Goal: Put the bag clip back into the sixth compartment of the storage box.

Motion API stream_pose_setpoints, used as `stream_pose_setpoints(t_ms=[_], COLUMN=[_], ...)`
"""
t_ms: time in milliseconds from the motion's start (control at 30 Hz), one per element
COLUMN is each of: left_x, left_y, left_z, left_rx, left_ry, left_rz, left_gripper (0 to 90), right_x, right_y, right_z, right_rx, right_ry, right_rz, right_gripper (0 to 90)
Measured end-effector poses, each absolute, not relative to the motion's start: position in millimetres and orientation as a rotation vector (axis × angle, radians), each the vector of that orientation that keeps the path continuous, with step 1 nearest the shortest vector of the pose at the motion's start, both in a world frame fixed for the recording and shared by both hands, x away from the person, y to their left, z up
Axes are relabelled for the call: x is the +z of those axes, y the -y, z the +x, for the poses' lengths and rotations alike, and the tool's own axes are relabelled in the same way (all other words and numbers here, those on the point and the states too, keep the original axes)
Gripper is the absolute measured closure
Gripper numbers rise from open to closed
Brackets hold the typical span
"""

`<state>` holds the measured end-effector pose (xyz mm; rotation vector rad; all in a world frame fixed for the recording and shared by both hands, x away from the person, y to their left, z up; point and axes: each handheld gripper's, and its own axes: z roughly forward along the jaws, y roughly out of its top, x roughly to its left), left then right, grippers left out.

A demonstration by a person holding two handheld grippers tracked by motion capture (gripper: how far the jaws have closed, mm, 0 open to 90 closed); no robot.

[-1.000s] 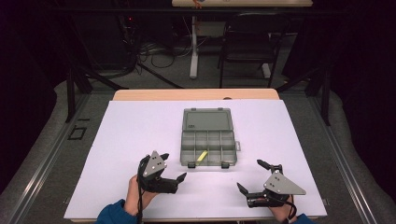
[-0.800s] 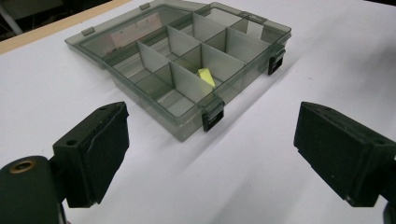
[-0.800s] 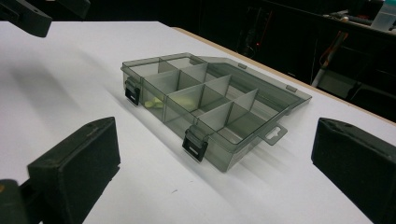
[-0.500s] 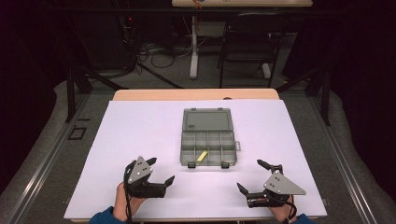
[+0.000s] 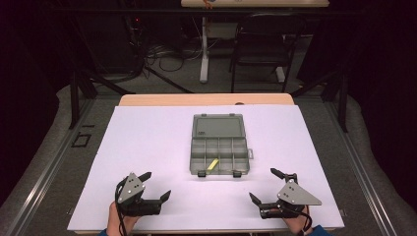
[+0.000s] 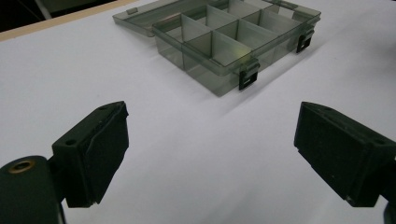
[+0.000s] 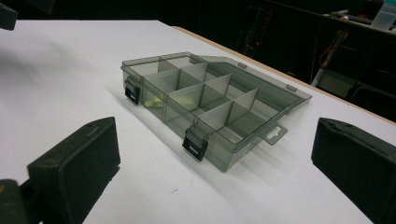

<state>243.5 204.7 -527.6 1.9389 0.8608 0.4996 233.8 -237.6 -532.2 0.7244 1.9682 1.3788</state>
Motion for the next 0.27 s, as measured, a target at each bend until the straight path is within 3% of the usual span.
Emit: stream_pose_setpoints(t_ms=[267], left_x=[-532.0], left_y=[-206.5], left_z=[243.1], left_rx=[0.510], left_ry=[-0.877], left_rz=[1.954], left_gripper=[10.3], right_x=[-532.4], right_y=[237.7], right_z=[234.0], right_rx=[1.376], right_ry=[-1.975], right_rz=[0.728], right_gripper=[0.6])
